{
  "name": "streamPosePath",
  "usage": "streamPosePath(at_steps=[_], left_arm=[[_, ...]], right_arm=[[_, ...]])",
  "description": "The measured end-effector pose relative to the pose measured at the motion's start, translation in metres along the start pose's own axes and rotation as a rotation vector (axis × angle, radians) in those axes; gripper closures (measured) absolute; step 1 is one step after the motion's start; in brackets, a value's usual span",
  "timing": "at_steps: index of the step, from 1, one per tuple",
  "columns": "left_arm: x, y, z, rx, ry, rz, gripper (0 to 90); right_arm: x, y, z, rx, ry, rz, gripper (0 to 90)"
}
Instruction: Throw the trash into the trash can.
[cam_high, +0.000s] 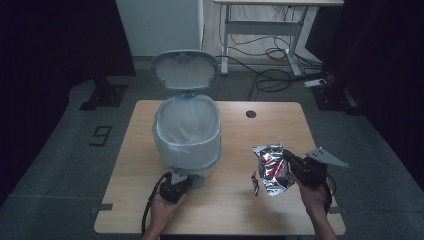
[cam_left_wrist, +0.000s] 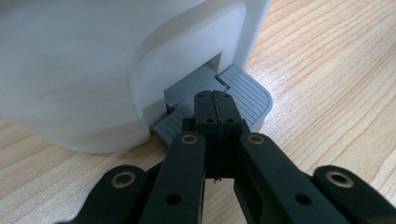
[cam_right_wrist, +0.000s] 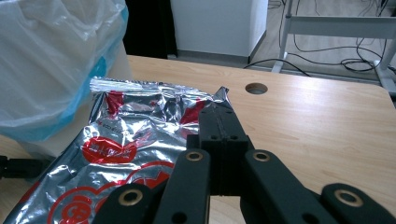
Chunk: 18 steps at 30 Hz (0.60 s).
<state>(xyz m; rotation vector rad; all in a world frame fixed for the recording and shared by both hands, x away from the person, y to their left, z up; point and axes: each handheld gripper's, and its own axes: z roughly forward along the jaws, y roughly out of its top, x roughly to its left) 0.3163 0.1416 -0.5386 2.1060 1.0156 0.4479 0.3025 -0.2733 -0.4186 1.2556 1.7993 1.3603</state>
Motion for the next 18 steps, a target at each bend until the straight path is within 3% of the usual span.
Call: streamPosePath(at_steps=[18], left_arm=[[0.0,0.0,0.0,0.001,0.002,0.001,90.0]], right_arm=[[0.008,0.034,0.0,-0.026,0.03,-0.003,90.0]])
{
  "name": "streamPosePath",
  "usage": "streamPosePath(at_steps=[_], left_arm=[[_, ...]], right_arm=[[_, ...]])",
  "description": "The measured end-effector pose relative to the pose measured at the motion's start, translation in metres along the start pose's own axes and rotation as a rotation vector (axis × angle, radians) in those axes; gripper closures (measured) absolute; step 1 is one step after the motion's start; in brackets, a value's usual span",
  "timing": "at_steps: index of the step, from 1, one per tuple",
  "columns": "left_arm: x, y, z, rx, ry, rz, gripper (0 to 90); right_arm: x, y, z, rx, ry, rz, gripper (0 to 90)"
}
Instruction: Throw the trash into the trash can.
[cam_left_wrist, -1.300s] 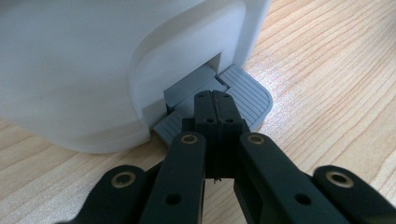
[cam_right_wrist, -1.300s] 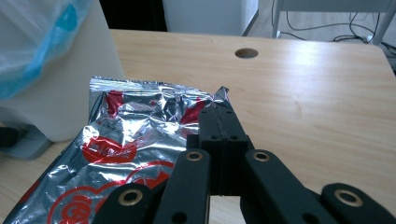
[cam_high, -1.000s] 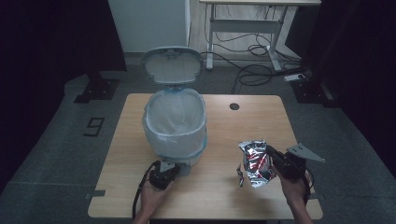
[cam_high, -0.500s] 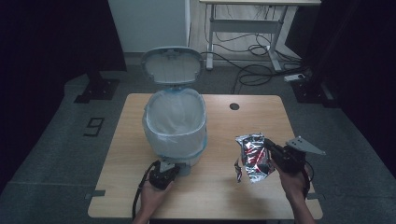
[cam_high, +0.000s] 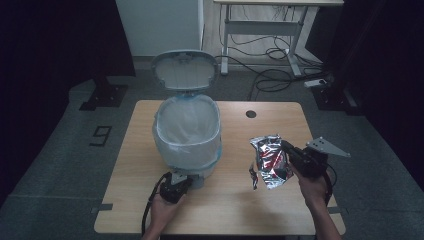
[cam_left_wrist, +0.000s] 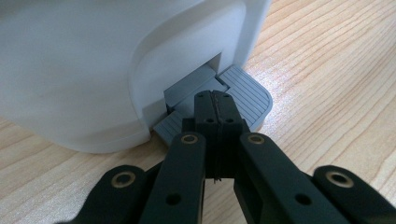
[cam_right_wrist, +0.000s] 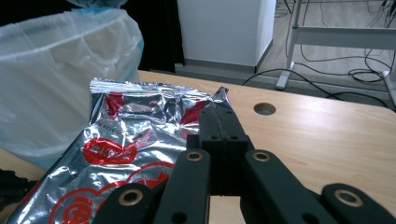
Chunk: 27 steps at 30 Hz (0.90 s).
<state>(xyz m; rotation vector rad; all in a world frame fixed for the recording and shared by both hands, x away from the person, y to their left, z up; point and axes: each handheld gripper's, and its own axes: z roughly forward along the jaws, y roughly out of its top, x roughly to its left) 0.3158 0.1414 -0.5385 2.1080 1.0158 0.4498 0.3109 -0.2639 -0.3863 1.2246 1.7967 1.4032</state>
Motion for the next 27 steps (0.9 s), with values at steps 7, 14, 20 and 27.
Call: streamPosePath(at_steps=[7,14,20,27], left_arm=[[0.0,0.0,0.0,0.0,0.0,-0.001,90.0],[0.0,0.0,0.0,-0.001,-0.001,0.0,90.0],[0.0,0.0,0.0,-0.001,0.0,0.001,90.0],[0.0,0.0,0.0,-0.002,-0.001,0.0,90.0]], right_arm=[[0.007,0.018,0.002,-0.019,0.01,-0.007,90.0],[0.015,0.033,0.004,-0.035,0.024,-0.016,90.0],[0.019,0.041,0.009,-0.039,0.028,-0.018,90.0],[0.024,0.051,0.016,-0.034,0.037,-0.025,90.0]])
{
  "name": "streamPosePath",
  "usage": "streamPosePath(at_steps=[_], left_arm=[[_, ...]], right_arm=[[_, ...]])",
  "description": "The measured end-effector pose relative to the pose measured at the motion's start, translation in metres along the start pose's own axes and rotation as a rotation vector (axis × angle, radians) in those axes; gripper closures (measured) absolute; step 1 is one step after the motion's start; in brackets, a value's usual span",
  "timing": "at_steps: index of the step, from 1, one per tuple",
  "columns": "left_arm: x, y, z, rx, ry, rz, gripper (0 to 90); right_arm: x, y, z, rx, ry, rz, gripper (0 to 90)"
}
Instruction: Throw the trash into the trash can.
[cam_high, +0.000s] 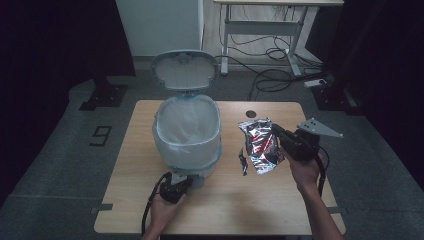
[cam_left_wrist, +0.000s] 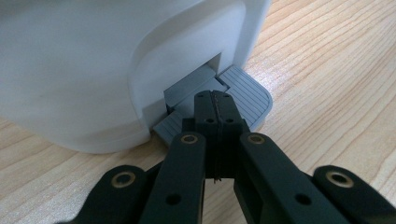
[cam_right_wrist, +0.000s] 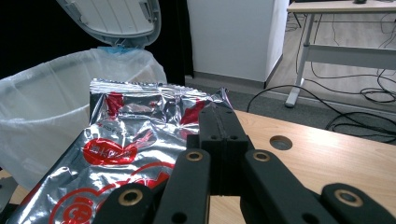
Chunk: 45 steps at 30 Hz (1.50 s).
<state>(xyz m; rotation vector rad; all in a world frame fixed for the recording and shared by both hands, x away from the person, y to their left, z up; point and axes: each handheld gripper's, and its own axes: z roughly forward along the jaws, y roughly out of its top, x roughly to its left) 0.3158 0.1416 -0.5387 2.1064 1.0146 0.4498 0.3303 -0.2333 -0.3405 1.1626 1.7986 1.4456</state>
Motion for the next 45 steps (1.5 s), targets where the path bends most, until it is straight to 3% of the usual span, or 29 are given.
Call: streamPosePath(at_steps=[12,25,45], left_arm=[[0.0,0.0,0.0,0.001,0.0,0.002,90.0],[0.0,0.0,0.0,0.001,-0.001,0.003,90.0],[0.0,0.0,0.0,-0.002,-0.002,0.003,90.0]], right_arm=[[0.013,0.019,0.01,0.021,0.02,-0.036,90.0],[0.02,0.036,0.02,0.045,0.039,-0.034,90.0],[0.042,0.055,0.042,0.045,0.064,-0.057,90.0]])
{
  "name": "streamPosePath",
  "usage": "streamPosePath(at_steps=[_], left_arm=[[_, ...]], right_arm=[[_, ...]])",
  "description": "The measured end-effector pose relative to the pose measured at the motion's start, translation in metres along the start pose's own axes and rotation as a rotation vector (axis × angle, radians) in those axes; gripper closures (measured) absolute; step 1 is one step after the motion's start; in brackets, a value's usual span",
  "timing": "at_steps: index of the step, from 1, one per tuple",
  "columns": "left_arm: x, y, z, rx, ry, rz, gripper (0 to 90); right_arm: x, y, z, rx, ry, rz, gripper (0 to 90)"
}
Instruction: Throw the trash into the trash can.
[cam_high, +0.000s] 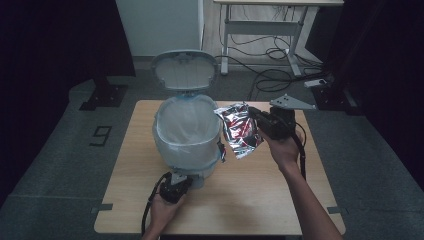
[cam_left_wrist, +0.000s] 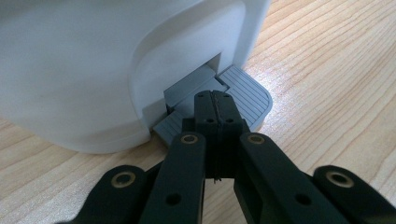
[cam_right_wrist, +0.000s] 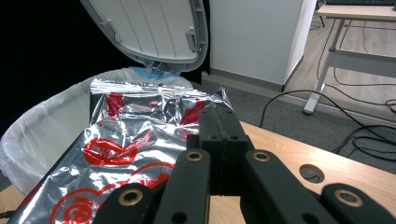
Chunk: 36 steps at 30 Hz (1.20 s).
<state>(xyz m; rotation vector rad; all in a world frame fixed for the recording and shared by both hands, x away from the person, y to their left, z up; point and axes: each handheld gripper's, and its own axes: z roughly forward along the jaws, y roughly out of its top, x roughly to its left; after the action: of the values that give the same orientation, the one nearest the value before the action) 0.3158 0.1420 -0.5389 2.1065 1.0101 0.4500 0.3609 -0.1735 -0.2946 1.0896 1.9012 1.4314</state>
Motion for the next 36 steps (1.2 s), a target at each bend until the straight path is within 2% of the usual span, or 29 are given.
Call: streamPosePath(at_steps=[11,36], left_arm=[[0.0,0.0,0.0,0.0,-0.002,0.0,90.0],[0.001,0.0,0.0,-0.002,-0.009,-0.002,90.0]], right_arm=[[0.006,0.009,0.009,-0.002,0.008,-0.005,90.0],[0.019,0.017,0.042,0.016,0.024,-0.005,90.0]])
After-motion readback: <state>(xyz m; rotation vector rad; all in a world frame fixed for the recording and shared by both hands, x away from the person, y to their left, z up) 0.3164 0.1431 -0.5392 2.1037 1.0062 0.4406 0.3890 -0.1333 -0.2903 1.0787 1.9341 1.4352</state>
